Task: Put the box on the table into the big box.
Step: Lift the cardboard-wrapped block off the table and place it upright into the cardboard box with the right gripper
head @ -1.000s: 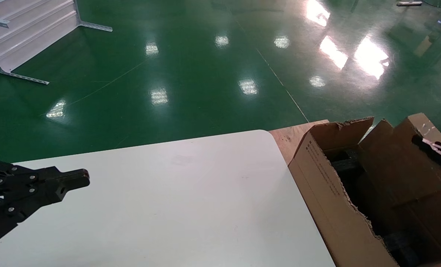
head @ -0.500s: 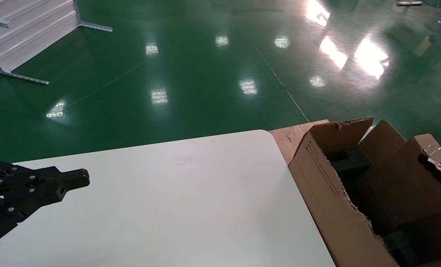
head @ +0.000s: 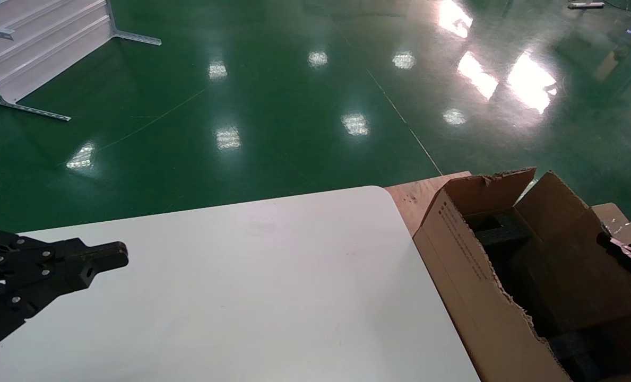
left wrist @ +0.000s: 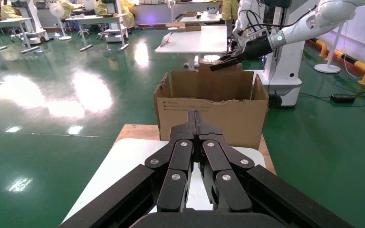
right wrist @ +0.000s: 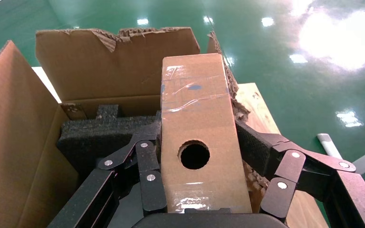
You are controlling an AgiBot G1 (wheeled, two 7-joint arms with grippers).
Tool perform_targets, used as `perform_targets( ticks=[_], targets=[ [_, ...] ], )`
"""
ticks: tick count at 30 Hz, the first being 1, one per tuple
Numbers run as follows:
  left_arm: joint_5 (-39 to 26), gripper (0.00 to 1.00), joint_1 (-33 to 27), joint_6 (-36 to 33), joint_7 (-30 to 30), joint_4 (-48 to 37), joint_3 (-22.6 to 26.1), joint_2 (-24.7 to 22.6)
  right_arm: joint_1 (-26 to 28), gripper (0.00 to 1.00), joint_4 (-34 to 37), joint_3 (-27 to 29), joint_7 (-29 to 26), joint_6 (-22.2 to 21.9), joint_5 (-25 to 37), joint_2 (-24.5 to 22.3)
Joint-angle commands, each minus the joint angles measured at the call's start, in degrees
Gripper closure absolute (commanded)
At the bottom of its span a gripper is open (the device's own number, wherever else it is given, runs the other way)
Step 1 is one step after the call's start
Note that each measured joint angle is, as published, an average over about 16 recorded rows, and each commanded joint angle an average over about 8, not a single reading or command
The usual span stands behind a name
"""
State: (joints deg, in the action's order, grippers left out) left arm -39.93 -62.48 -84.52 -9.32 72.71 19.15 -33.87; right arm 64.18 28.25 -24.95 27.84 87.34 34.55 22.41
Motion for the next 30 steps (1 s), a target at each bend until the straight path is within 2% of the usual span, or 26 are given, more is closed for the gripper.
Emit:
perform_targets(
  ticks=[1, 14, 27, 28, 29, 30],
  targets=[
    [0.0, 1.0, 0.0, 0.0, 0.0, 0.0, 0.0, 0.0, -0.5, 1.0, -0.24, 0.2, -0.18, -0.4, -0.04, 0.04],
    [0.01, 1.0, 0.0, 0.01, 0.01, 0.0, 0.02, 0.01, -4.05, 1.0, -2.54, 1.43, -1.7, -3.5, -0.41, 0.82],
    [0.02, 1.0, -0.01, 0.01, 0.02, 0.0, 0.03, 0.01, -6.3, 1.0, -8.5, 1.91, -4.86, -10.33, -0.71, 1.26],
    [0.02, 0.94, -0.01, 0.01, 0.02, 0.0, 0.03, 0.01, -6.48, 1.0, -9.04, 1.96, -5.11, -10.67, -0.73, 1.36],
    [0.02, 0.82, -0.01, 0.01, 0.02, 0.0, 0.03, 0.01, -6.66, 0.98, -9.59, 2.02, -5.36, -10.93, -0.74, 1.47],
    [0.02, 0.69, -0.01, 0.01, 0.02, 0.0, 0.04, 0.01, -6.83, 0.92, -10.11, 2.07, -5.6, -11.13, -0.73, 1.58]
  ],
)
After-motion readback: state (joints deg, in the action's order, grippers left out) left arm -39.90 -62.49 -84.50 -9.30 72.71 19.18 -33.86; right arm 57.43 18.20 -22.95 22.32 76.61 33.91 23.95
